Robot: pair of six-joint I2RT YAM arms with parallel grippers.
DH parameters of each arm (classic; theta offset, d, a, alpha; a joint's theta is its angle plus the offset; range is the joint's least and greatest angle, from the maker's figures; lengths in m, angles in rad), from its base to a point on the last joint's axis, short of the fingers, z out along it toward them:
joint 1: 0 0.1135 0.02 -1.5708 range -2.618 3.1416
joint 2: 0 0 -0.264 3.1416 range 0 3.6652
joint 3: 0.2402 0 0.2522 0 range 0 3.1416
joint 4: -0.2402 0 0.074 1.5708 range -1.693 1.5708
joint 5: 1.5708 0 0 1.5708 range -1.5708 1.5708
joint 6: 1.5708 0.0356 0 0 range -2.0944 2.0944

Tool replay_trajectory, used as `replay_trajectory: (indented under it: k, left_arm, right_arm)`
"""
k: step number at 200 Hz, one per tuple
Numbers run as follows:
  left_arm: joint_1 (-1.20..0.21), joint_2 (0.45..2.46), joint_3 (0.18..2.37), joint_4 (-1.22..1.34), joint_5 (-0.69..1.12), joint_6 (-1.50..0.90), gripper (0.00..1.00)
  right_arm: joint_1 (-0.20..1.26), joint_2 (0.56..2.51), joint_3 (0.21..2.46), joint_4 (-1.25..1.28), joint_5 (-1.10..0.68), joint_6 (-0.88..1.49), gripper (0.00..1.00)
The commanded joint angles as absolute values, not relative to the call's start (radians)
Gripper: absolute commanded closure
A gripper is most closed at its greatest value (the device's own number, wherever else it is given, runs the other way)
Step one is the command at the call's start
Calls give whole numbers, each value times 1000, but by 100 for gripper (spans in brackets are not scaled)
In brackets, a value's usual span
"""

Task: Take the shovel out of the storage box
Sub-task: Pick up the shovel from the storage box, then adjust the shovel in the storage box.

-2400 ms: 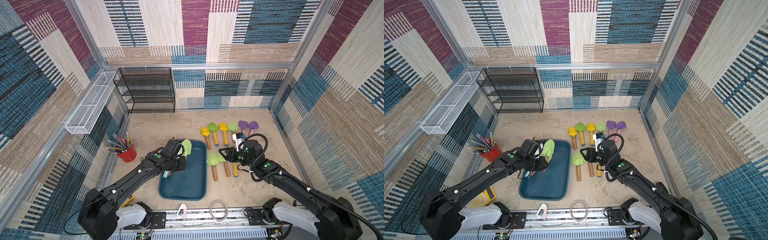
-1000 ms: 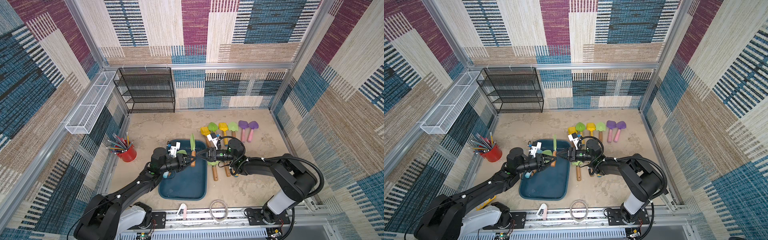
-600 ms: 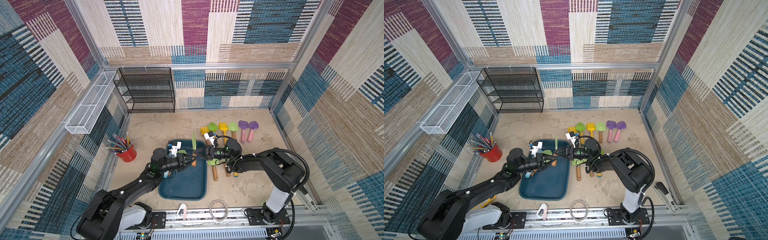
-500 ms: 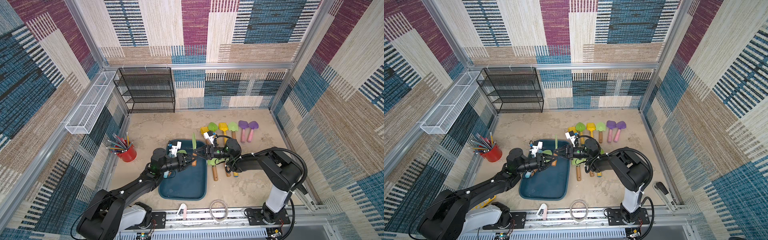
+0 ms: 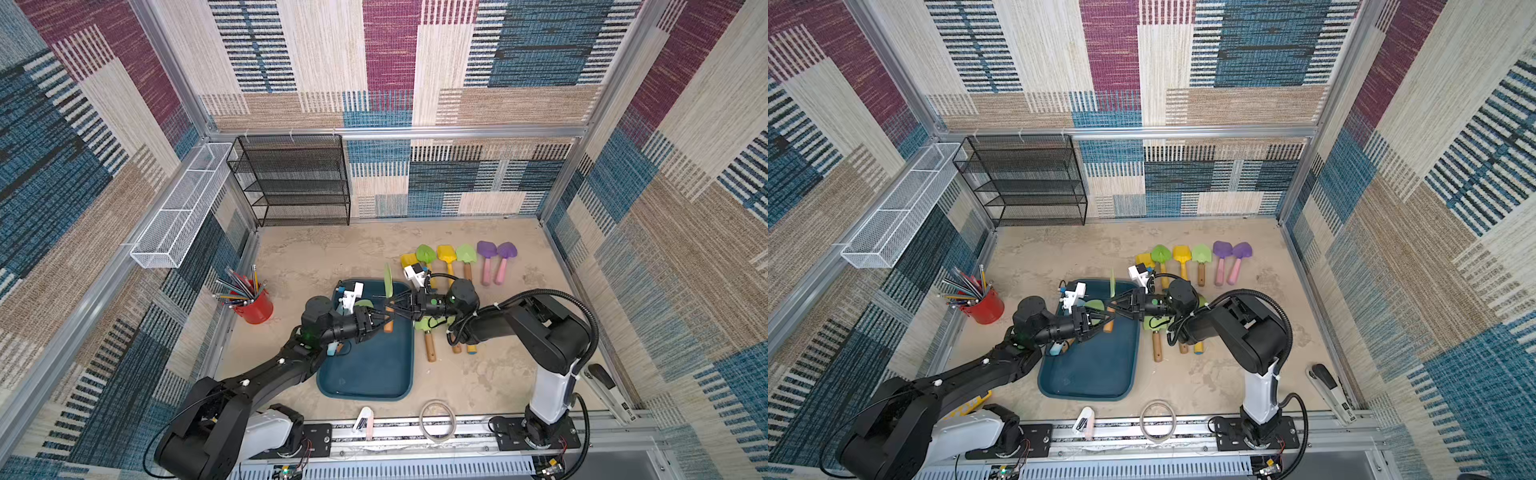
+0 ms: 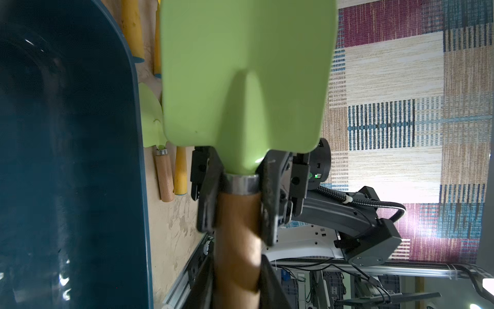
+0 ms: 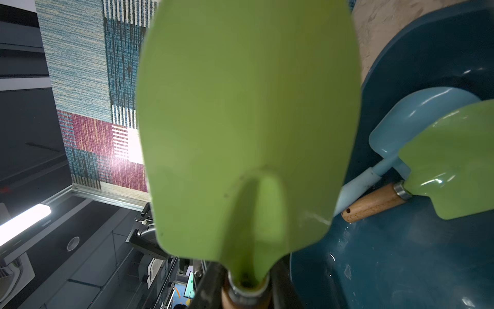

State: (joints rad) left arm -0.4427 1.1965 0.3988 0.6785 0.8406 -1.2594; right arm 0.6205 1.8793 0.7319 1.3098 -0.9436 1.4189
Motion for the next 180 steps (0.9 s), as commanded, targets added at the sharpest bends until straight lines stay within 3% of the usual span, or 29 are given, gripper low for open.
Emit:
replay_trajectory:
  k: [1, 15, 54, 116, 180]
  left_arm:
    - [-443, 1158, 431, 499, 834, -1157, 51]
    - [-443, 1112, 473, 314, 799, -1057, 46]
    - [-442, 996, 613, -167, 612, -780, 44]
    - [-443, 1031, 716, -426, 390, -620, 44]
    - [-480, 1231, 839, -623, 87, -522, 47]
  right_arm:
    - [620, 1870, 721, 1379, -957, 1399, 81]
    - [615, 1856, 712, 1354, -953, 1382, 81]
    - [585, 1795, 689, 1255, -945, 1318, 80]
    - [537, 1704, 635, 1125, -933, 1235, 80]
    - [495, 1547, 617, 772, -875, 1030, 80]
